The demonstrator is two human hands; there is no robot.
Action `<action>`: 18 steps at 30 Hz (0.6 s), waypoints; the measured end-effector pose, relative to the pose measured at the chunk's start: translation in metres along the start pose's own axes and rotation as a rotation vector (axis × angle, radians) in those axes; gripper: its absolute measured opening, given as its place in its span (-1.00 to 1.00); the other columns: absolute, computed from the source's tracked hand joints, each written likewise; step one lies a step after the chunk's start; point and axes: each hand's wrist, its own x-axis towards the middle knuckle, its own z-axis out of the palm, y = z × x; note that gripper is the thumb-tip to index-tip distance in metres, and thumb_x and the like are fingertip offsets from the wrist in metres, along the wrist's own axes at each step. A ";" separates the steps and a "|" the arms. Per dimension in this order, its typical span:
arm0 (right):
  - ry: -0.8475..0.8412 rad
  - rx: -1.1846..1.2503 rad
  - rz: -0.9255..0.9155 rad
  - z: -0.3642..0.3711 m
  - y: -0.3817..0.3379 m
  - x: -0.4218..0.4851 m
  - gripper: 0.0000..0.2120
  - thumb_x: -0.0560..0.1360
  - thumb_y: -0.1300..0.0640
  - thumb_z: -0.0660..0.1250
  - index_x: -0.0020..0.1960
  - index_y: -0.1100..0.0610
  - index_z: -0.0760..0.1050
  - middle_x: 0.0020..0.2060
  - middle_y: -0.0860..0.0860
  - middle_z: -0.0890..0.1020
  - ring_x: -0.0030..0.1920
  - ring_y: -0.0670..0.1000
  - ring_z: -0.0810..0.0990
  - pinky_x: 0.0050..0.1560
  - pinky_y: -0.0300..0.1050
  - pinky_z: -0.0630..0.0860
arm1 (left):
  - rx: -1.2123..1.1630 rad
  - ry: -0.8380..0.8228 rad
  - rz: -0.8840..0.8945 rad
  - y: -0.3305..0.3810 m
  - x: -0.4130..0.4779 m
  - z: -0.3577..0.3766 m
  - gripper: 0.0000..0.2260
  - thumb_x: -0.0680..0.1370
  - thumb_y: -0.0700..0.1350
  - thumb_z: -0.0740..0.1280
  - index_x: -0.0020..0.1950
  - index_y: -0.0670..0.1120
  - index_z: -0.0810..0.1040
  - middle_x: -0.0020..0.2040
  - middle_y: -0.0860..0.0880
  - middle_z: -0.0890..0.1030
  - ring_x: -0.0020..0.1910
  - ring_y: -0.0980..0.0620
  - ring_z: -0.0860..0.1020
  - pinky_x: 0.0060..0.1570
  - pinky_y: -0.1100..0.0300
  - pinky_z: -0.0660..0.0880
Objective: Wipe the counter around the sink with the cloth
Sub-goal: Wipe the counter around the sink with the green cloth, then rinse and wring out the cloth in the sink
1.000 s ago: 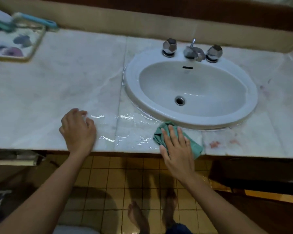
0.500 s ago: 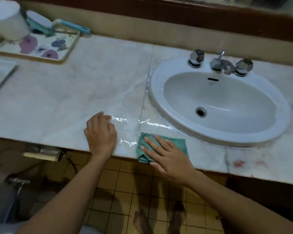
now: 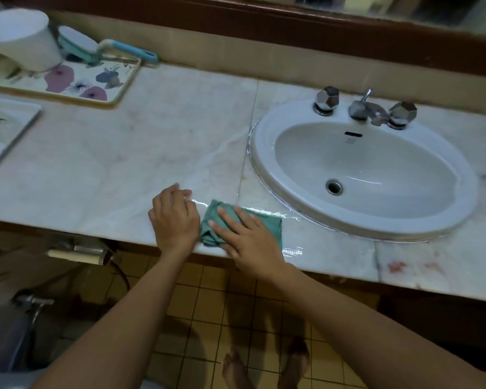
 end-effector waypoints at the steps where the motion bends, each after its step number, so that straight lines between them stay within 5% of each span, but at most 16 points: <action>1: 0.017 0.036 -0.060 0.001 0.001 -0.010 -0.53 0.56 -0.09 0.03 0.44 -0.09 0.33 0.47 -0.05 0.34 0.47 0.14 0.28 0.38 0.09 0.26 | -0.005 -0.005 0.003 0.000 0.001 0.000 -0.74 0.56 -0.13 0.17 0.14 -0.09 0.59 0.31 -0.07 0.51 0.30 -0.10 0.39 0.18 -0.02 0.31; 5: -0.017 0.226 -0.161 -0.003 0.026 -0.057 -0.60 0.53 0.10 0.20 0.34 -0.09 0.47 0.41 -0.14 0.40 0.47 0.02 0.28 0.41 0.01 0.22 | -0.062 -0.048 -0.009 -0.004 -0.001 -0.005 -0.74 0.54 -0.11 0.18 0.10 -0.08 0.62 0.30 -0.05 0.51 0.30 -0.08 0.38 0.21 0.00 0.29; 8: -0.102 0.562 0.056 -0.020 0.042 -0.082 -0.61 0.51 0.22 0.33 0.28 -0.10 0.52 0.38 -0.15 0.44 0.45 -0.10 0.30 0.46 -0.09 0.16 | -0.050 -0.096 0.070 0.004 -0.008 -0.014 -0.71 0.48 -0.07 0.16 0.02 -0.09 0.64 0.24 -0.07 0.53 0.25 -0.11 0.43 0.16 -0.02 0.37; 11: -0.092 0.983 0.363 -0.058 0.054 -0.092 -0.68 0.53 0.32 0.29 0.11 -0.06 0.59 0.08 -0.07 0.64 0.13 -0.12 0.54 0.20 -0.25 0.41 | -0.127 -0.164 0.440 0.044 -0.030 -0.023 -0.77 0.47 -0.15 0.22 0.02 -0.11 0.63 0.20 -0.09 0.54 0.16 -0.09 0.51 0.09 0.04 0.51; 13: -0.031 1.104 0.496 -0.082 0.066 -0.097 -0.74 0.56 0.29 0.25 0.01 0.01 0.64 -0.12 -0.04 0.66 -0.07 -0.07 0.56 0.00 -0.23 0.45 | -0.191 -0.229 0.646 0.080 -0.047 -0.031 -0.68 0.45 -0.21 0.28 0.19 -0.10 0.57 0.28 -0.09 0.49 0.23 -0.06 0.48 0.18 0.16 0.45; 18: -0.180 1.510 0.767 -0.129 0.110 -0.100 -0.72 0.57 0.27 0.16 0.20 0.22 0.54 0.12 0.27 0.61 0.12 0.24 0.59 0.24 0.15 0.45 | 0.102 -0.473 1.081 0.155 -0.075 -0.031 -0.15 0.36 -0.02 0.38 0.56 0.04 0.03 0.60 0.01 -0.04 0.57 -0.11 -0.05 0.40 -0.01 0.07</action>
